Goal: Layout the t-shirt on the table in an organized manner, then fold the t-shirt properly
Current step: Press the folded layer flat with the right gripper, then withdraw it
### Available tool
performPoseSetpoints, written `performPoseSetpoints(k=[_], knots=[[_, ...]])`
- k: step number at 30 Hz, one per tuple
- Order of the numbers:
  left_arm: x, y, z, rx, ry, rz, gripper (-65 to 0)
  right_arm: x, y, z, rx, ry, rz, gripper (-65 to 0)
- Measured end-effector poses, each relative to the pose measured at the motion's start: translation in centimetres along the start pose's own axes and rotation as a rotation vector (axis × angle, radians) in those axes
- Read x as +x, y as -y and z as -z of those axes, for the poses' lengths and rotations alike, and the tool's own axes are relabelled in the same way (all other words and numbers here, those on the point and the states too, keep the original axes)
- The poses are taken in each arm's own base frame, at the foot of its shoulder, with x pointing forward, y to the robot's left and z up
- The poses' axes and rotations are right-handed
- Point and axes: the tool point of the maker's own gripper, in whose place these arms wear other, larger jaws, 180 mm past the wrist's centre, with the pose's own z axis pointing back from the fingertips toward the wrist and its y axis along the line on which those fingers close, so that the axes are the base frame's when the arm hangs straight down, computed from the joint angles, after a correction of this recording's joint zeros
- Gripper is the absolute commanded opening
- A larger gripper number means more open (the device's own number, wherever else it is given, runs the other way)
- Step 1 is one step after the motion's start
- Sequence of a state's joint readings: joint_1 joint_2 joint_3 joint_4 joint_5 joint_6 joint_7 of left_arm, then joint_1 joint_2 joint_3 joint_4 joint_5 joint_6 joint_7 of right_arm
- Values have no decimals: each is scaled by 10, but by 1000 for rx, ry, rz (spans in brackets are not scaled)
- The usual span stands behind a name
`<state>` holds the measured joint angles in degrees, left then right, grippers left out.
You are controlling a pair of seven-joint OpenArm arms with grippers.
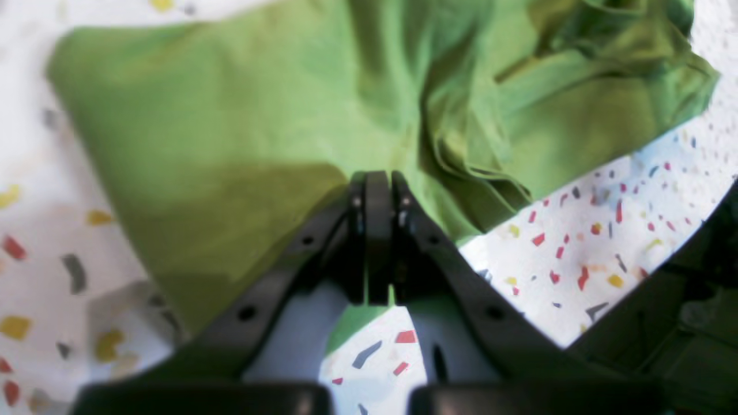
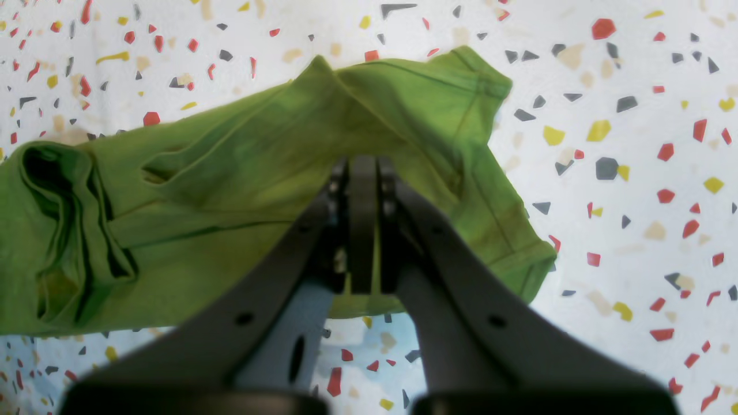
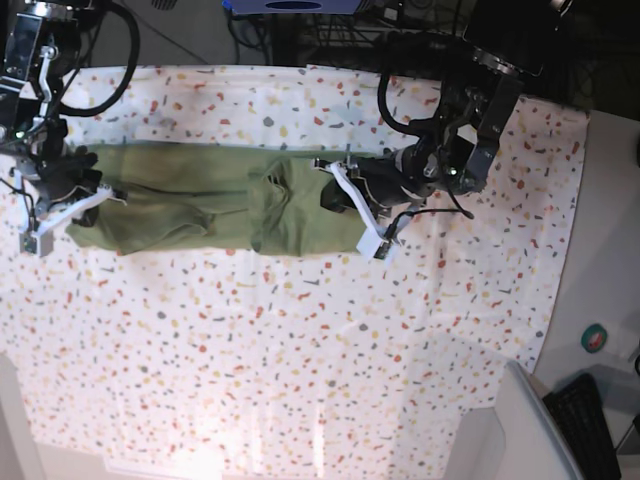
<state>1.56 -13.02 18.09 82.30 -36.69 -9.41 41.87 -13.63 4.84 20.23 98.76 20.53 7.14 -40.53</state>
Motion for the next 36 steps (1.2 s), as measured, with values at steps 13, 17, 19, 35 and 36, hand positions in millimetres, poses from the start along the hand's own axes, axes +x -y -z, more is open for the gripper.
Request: performPoseSetpoints(k=[13, 17, 19, 35, 36], knots=[[-36, -26, -3, 113, -83, 83, -650, 0, -7, 2, 16, -2, -11, -650], [-14, -15, -9, 96, -21, 110, -650, -1, -7, 1, 15, -5, -12, -650], [-11, -13, -9, 94, -14, 112, -650, -2, -6, 1, 14, -8, -11, -650], [-25, -52, -22, 177, 36, -40, -650, -23, -104, 0, 240, -55, -188, -650], [-25, -58, -33, 199, 64, -63, -650, -28, -119, 0, 274, -67, -218, -650]])
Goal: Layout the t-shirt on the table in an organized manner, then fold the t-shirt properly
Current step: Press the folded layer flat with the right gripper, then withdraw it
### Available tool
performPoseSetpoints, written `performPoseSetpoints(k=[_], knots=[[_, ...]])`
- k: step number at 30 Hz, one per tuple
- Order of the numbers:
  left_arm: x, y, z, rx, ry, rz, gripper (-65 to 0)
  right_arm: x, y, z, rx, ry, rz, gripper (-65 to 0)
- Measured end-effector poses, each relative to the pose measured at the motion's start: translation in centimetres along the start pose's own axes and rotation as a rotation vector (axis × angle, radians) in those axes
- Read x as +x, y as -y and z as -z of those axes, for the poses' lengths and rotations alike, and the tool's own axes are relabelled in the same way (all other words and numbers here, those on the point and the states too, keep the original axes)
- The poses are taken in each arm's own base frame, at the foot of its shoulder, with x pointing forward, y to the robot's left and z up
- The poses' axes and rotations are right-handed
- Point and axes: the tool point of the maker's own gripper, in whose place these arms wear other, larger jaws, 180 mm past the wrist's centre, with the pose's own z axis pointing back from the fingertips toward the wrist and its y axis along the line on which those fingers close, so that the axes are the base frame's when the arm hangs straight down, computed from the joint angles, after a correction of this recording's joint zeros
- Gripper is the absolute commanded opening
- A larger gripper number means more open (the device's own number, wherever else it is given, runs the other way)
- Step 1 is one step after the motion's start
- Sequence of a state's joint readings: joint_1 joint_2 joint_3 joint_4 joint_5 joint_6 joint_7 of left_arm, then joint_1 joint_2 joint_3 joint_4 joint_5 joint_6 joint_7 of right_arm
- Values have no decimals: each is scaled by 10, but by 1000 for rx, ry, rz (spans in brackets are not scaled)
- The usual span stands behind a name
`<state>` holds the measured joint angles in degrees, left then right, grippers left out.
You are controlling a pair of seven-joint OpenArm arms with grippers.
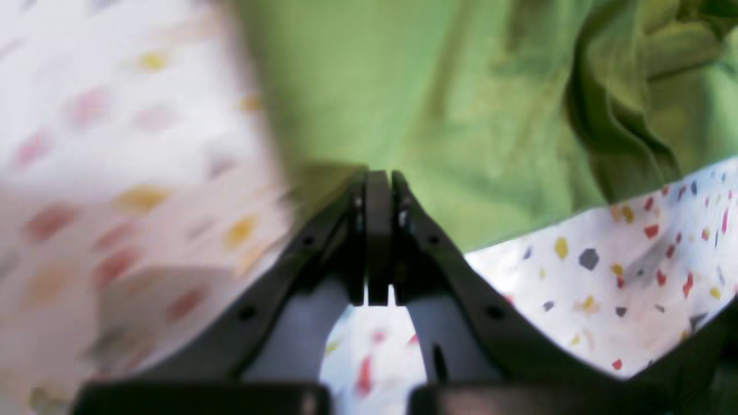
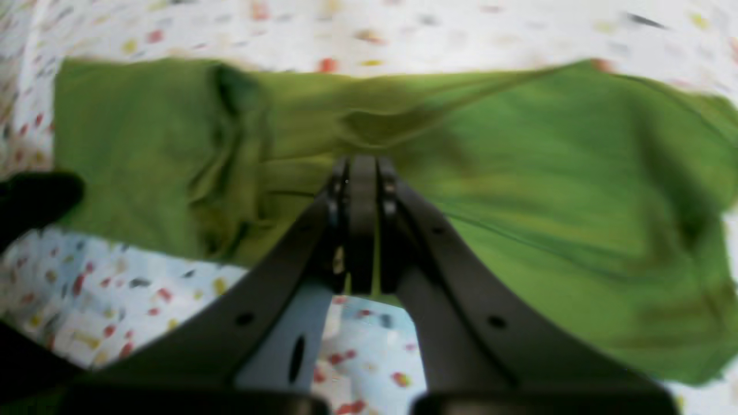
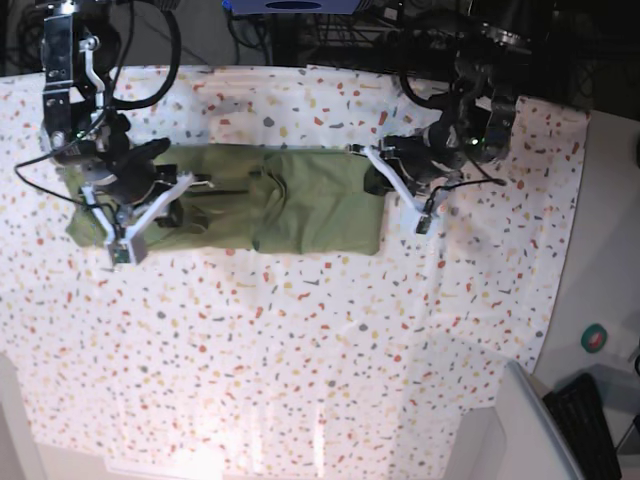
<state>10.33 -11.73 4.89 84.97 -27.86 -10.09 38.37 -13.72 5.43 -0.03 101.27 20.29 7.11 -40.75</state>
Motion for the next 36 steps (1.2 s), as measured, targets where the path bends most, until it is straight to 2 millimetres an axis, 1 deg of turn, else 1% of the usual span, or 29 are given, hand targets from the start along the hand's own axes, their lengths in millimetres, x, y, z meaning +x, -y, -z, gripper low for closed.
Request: performPoseSetpoints(k=[2, 4, 5, 7, 8, 9, 10, 12, 15, 17, 19, 22, 24, 26, 29, 31, 33, 36], knots=[[10, -25, -22, 68, 67, -41, -650, 1, -37, 8, 83, -17, -71, -650], [9, -54, -43, 141, 113, -94, -650, 4, -75, 14, 171, -14, -141, -650], [3, -71, -54, 186, 123, -123, -650, 3, -95, 17, 223, -21, -165, -650], [-17, -100, -73, 256, 101, -174, -650, 1, -117, 21, 271, -30, -216, -650], [-27, -116, -84, 291, 95, -192, -650, -3, -124, 25, 283, -50, -228, -650], [-36, -130, -95, 316, 85, -201, -650, -8, -126, 31, 267, -74, -220, -650], [-40, -140, -104, 333, 93, -211, -650, -12, -125, 38, 239, -98, -205, -650], [-39, -156, -118, 347, 138, -235, -650, -21, -125, 53, 191, -142, -169, -650], [-41, -175, -131, 378, 164, -262, -650, -34, -136, 63, 186, -188, -156, -650], [-48, -181, -137, 399, 157, -277, -650, -43, -136, 68, 176, -222, -147, -650], [-52, -180, -136, 397, 145, -282, -650, -47, -125, 72, 134, -238, -129, -650], [-50, -176, -132, 386, 153, -286, -650, -49, -108, 75, 93, -250, -106, -650], [-50, -173, -129, 380, 158, -295, -650, -48, -93, 76, 62, -247, -61, -650], [-51, -172, -128, 379, 155, -297, -650, -49, -74, 76, 26, -248, -28, -650], [-50, -172, -128, 380, 157, -297, -650, -55, -47, 78, -28, -270, -6, -650], [-49, -171, -126, 373, 156, -293, -650, -56, -37, 77, -49, -274, 9, -650], [-48, -164, -120, 352, 144, -275, -650, -49, -39, 75, -44, -254, 8, -650], [-48, -155, -112, 324, 137, -271, -650, -23, -52, 62, -7, -170, 2, -650]])
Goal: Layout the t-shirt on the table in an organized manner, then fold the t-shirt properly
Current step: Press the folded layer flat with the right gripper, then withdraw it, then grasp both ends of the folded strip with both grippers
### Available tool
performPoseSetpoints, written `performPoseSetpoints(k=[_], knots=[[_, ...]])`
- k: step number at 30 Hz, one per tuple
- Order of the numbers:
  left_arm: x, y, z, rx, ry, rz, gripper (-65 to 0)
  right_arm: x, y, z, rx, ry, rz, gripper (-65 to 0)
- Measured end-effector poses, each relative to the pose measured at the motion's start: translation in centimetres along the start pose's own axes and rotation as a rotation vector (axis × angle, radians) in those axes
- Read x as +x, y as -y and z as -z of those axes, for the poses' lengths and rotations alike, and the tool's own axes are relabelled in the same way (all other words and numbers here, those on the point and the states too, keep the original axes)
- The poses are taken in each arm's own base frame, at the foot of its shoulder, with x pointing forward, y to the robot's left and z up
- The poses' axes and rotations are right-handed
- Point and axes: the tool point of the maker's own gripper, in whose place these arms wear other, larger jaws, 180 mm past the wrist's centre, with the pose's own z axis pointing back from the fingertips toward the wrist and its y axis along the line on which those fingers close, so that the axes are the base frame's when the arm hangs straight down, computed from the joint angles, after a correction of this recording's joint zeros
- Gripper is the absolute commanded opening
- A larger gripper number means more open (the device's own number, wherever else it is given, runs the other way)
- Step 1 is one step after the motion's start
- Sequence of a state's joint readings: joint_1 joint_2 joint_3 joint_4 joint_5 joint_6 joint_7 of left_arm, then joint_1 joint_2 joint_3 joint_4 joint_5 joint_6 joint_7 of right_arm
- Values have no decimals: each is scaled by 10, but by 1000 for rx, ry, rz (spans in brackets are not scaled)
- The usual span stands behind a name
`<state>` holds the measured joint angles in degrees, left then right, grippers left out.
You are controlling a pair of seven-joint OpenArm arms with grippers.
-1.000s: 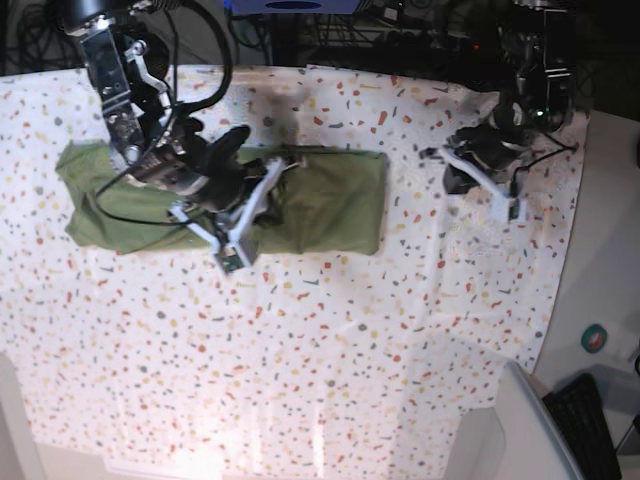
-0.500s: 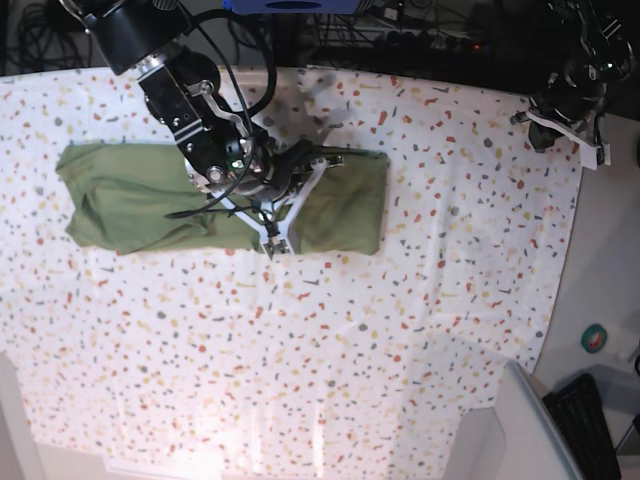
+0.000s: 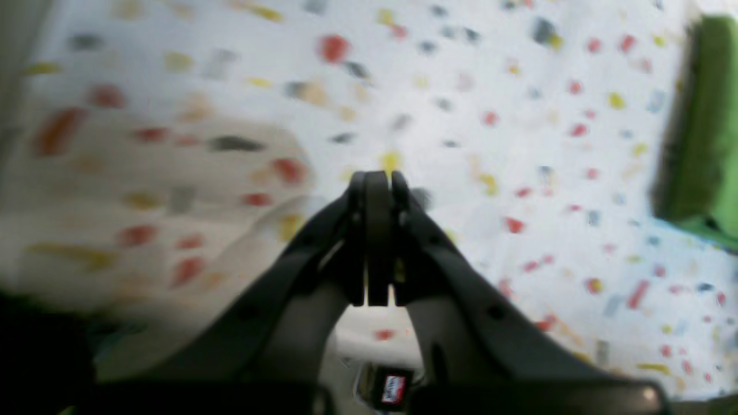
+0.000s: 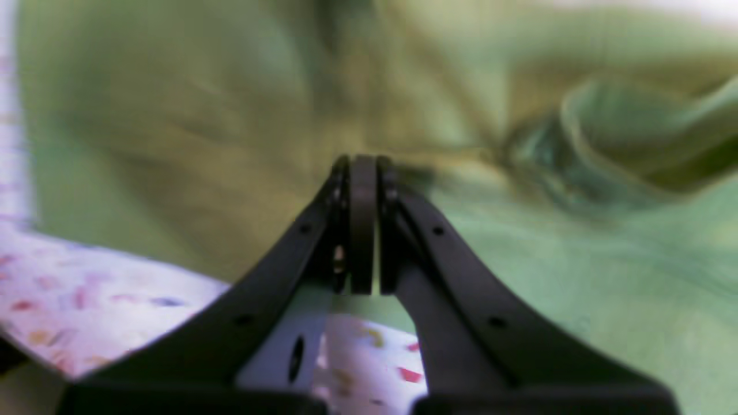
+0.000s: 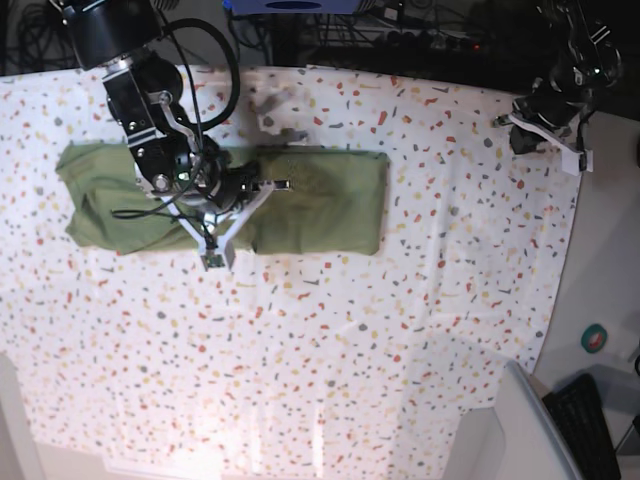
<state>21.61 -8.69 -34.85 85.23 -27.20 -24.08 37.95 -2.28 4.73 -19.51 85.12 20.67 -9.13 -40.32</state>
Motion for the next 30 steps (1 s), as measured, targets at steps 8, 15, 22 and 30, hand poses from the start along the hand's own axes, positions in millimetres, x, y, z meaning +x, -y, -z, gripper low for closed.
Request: performPoseSetpoints(k=[8, 15, 22, 30], knots=[[1, -3, -1, 8, 0, 6, -650, 55, 97, -79, -145, 281, 173, -639], [18, 2, 4, -5, 39, 12, -650, 30, 164, -74, 17, 242, 285, 0], [25, 1, 7, -4, 44, 19, -650, 27, 237, -85, 65, 233, 259, -50], [25, -4, 17, 25, 7, 76, -650, -18, 268, -69, 64, 89, 389, -92]])
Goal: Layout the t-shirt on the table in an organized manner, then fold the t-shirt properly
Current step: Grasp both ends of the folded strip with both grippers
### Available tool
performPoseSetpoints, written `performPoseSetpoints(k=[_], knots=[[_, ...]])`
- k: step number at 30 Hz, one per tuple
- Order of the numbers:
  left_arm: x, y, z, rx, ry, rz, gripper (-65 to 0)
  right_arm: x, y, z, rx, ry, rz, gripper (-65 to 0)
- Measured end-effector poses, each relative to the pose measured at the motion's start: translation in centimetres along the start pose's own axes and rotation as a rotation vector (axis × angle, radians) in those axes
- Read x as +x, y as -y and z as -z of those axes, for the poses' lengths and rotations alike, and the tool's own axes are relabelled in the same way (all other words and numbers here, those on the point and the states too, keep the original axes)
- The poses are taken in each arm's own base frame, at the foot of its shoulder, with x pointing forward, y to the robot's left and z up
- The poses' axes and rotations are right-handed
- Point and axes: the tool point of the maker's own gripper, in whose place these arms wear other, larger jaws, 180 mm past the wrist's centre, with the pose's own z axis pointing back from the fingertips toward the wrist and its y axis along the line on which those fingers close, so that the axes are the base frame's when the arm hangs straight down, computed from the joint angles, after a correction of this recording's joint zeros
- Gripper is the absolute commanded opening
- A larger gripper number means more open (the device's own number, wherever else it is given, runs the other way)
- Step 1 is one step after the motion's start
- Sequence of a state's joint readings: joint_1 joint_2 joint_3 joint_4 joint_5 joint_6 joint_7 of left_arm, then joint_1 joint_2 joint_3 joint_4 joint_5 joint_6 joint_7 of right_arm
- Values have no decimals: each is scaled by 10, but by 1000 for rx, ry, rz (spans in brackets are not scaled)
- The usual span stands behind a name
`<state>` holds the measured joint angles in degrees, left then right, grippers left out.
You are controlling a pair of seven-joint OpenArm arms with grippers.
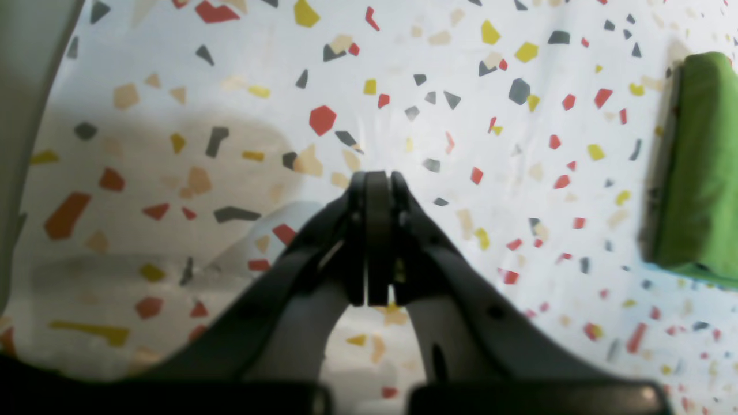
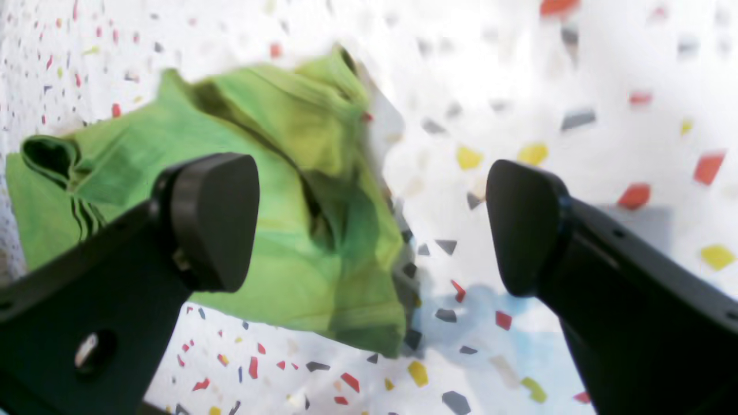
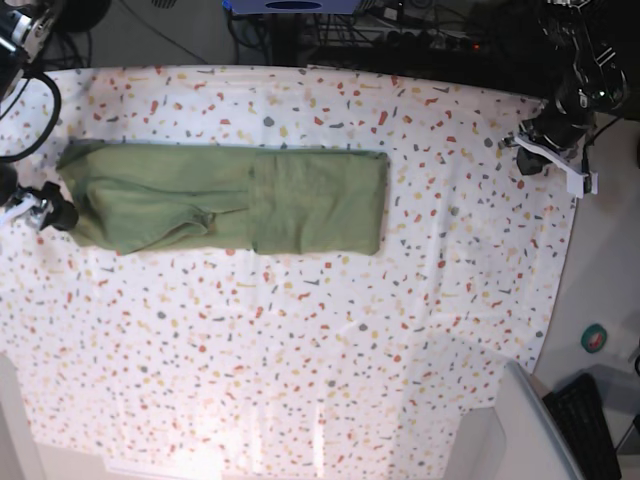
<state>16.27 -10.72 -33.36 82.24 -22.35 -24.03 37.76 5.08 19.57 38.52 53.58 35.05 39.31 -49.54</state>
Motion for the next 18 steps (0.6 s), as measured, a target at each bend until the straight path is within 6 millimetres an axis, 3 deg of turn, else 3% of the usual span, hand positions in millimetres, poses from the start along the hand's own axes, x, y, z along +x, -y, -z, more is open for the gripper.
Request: performPoseSetpoints(k=[3, 6, 12, 18], knots=[[-4, 12, 10, 5, -49, 114, -650, -9, 0, 4, 5, -21, 18, -92], [-2, 37, 20, -44, -59, 164, -650, -11, -3, 6, 12, -24, 22, -92], [19, 80, 41, -130, -33, 218, -650, -35, -27, 24, 66, -95, -25, -92], [-4, 119, 70, -220, -122, 217, -650, -39, -34, 29, 80, -92, -30, -93]])
